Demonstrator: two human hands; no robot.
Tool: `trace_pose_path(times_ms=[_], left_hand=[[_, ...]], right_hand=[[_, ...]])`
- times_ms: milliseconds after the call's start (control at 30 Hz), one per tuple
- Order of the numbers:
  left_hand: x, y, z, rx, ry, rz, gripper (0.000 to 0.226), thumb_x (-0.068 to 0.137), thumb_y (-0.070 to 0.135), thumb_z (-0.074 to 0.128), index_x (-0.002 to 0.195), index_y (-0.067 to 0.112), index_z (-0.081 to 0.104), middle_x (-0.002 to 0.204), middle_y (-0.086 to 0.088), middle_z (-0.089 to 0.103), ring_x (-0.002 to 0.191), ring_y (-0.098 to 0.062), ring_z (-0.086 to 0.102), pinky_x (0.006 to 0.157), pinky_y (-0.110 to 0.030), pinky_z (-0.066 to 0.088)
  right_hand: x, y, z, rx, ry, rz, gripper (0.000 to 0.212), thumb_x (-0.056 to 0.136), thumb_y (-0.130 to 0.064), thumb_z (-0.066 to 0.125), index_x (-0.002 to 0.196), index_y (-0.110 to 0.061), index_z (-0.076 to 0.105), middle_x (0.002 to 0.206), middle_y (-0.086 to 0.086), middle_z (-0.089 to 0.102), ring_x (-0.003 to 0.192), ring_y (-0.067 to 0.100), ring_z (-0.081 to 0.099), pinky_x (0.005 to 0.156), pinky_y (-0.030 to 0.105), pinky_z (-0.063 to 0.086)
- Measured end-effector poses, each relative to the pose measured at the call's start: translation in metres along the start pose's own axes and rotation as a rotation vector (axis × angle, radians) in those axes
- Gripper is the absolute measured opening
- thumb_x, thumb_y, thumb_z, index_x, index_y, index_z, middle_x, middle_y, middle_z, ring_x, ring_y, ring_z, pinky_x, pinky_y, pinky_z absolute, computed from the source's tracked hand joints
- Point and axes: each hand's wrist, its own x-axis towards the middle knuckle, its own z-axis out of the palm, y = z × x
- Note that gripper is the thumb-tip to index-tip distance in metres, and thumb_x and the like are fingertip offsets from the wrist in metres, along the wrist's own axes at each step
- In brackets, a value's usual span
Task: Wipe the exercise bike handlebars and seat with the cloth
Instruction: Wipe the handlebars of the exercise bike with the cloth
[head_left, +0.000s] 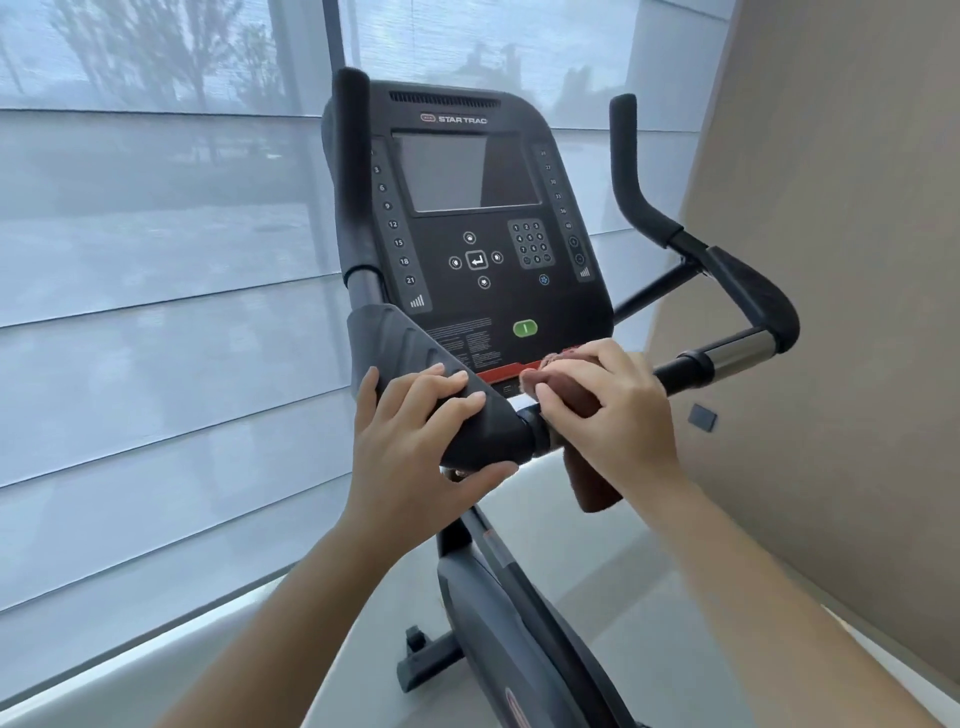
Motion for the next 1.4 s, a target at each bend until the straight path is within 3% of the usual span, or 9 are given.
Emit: trace_pose_path(times_ms=[133,333,433,567,733,833,933,1167,1400], left_hand=[[-0.001,0.001,0.001,-0.019,-0.001,0.002,0.052,0.065,0.056,0.064,0.094,0.013,0.069,0.103,-0.005,0.066,0.107,-0.029,0.058,0.102,-0.058,0.025],[-0.001,-0.003,0.003,-0.006,0.017,0.025,0.052,0.068,0.058,0.06,0.092,0.013,0.069,0.102,-0.005,0.067,0.103,-0.029,0.059,0.1,-0.059,0.028],[-0.002,-0.004,0.004,-0.015,0.015,0.033,0.052,0.068,0.058,0.061,0.093,0.013,0.069,0.102,-0.005,0.067,0.104,-0.029,0.059,0.1,-0.059,0.027],[-0.002,-0.003,0.006,-0.023,0.053,0.028,0.049,0.065,0.054,0.068,0.092,0.013,0.069,0.101,-0.005,0.067,0.102,-0.028,0.06,0.101,-0.056,0.026],[-0.002,-0.002,0.008,-0.021,0.076,0.018,0.048,0.066,0.054,0.065,0.09,0.013,0.069,0.101,-0.005,0.068,0.101,-0.029,0.061,0.102,-0.053,0.023],[-0.003,-0.003,0.007,-0.038,0.051,0.019,0.05,0.068,0.056,0.062,0.093,0.014,0.069,0.103,-0.003,0.067,0.103,-0.027,0.059,0.104,-0.053,0.021],[-0.003,-0.002,0.006,-0.046,0.054,0.0,0.05,0.065,0.056,0.066,0.093,0.015,0.069,0.103,-0.002,0.067,0.105,-0.025,0.058,0.105,-0.052,0.02],[-0.003,-0.001,0.01,-0.028,0.088,-0.006,0.049,0.066,0.057,0.065,0.091,0.015,0.069,0.102,-0.003,0.068,0.104,-0.021,0.054,0.104,-0.051,0.022],[-0.003,0.005,0.004,-0.021,0.035,-0.022,0.05,0.066,0.055,0.064,0.093,0.013,0.068,0.102,-0.005,0.066,0.103,-0.029,0.059,0.104,-0.053,0.021]], right_hand=[[0.005,0.02,-0.008,-0.073,0.035,0.194,0.022,0.082,-0.028,0.063,0.096,-0.013,0.071,0.103,0.006,0.063,0.095,0.029,0.05,0.078,0.037,0.045],[-0.012,-0.023,0.016,-0.008,0.079,-0.021,0.022,0.08,-0.033,0.057,0.086,-0.019,0.072,0.093,-0.001,0.066,0.086,0.017,0.052,0.079,0.023,0.04],[0.0,0.001,0.003,-0.04,0.029,0.038,0.017,0.08,-0.027,0.063,0.088,-0.015,0.072,0.094,0.002,0.066,0.084,0.017,0.051,0.077,0.03,0.046],[0.02,0.021,-0.009,-0.141,-0.11,0.138,0.017,0.082,-0.029,0.062,0.09,-0.017,0.071,0.095,0.003,0.063,0.086,0.016,0.045,0.078,0.037,0.046],[0.022,-0.005,-0.001,0.012,-0.386,-0.075,0.026,0.08,-0.041,0.054,0.092,-0.025,0.07,0.094,-0.007,0.065,0.088,0.014,0.056,0.078,0.032,0.048],[0.045,0.005,-0.011,0.013,-0.571,0.021,0.019,0.081,-0.036,0.059,0.092,-0.024,0.069,0.094,-0.006,0.066,0.09,0.014,0.058,0.085,0.04,0.049],[0.054,0.016,-0.019,-0.077,-0.595,0.097,0.015,0.081,-0.034,0.059,0.09,-0.025,0.068,0.096,-0.004,0.065,0.093,0.018,0.058,0.088,0.043,0.046],[0.012,0.004,0.0,0.103,-0.228,-0.167,0.028,0.08,-0.039,0.054,0.092,-0.022,0.072,0.093,-0.003,0.066,0.09,0.019,0.058,0.08,0.035,0.049],[-0.016,0.023,0.033,0.092,0.498,0.078,0.025,0.082,-0.021,0.054,0.085,-0.004,0.072,0.089,0.016,0.067,0.084,0.034,0.06,0.091,0.016,0.038]])
